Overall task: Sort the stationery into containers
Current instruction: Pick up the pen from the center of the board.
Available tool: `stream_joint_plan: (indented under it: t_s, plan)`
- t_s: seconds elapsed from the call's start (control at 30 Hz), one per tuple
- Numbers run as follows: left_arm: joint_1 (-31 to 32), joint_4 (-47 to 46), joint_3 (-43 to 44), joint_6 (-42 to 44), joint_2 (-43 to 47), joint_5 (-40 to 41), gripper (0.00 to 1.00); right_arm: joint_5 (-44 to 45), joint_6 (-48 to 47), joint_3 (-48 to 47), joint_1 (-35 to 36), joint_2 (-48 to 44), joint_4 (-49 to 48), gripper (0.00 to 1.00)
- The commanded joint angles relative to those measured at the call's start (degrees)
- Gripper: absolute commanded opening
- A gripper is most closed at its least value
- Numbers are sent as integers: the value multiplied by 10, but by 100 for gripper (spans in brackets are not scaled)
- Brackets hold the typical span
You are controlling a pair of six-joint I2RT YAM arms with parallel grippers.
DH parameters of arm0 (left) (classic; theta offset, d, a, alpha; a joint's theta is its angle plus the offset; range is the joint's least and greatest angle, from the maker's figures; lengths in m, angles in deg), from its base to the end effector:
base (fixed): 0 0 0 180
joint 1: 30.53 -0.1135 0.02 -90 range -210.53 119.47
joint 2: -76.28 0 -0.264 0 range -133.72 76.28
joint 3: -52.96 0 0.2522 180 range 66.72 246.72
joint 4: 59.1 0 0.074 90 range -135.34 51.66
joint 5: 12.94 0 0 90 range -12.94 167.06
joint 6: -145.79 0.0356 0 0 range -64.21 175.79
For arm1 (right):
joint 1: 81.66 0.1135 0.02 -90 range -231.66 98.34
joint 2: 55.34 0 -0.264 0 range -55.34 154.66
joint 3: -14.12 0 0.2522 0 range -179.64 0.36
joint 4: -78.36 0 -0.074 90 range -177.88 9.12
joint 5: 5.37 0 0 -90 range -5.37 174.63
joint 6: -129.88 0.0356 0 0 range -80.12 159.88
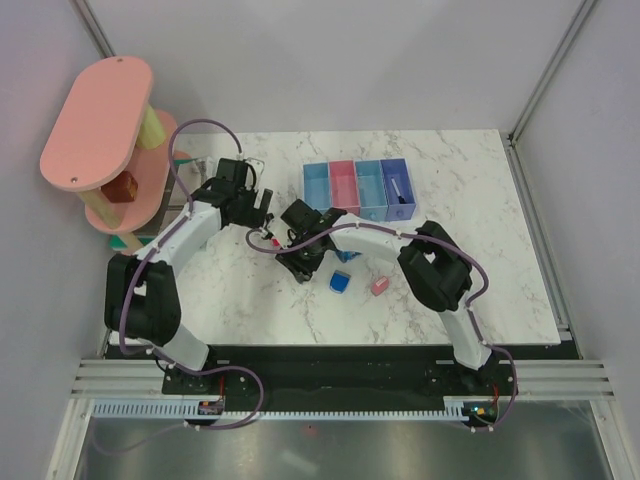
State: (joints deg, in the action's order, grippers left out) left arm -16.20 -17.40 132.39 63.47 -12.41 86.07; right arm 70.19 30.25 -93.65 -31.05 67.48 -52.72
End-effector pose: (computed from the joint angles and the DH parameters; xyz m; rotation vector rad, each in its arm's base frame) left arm 0.3227 -0.0767 0.2521 0.4004 2.4174 0.1423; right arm 0.2814 0.3567 0.1724 -1.4506 2.3398 0.5492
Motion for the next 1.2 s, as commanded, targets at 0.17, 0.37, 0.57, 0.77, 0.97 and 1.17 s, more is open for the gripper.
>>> stream_joint_plan:
  t_s: [0.17, 0.37, 0.57, 0.77, 0.97, 1.17]
  plan:
    - [-6, 1, 70, -58, -79, 0, 98, 43, -14, -35, 32, 24, 17, 49]
    - [-6, 3, 87, -65, -108, -22, 98, 62, -15, -37, 34, 30, 21, 24]
    - [-6, 4, 98, -69, -134, -47, 97, 79, -23, -19, 34, 15, 21, 0]
    - [-6, 7, 108, -69, -162, -61, 96, 109, -43, 17, 34, -49, 20, 0]
    - [-6, 8, 117, -68, -190, -83, 96, 122, -67, 9, 3, -122, 54, 0]
    - [-5, 9, 136, -72, -219, -87, 96, 131, -86, 23, -43, -194, 56, 0]
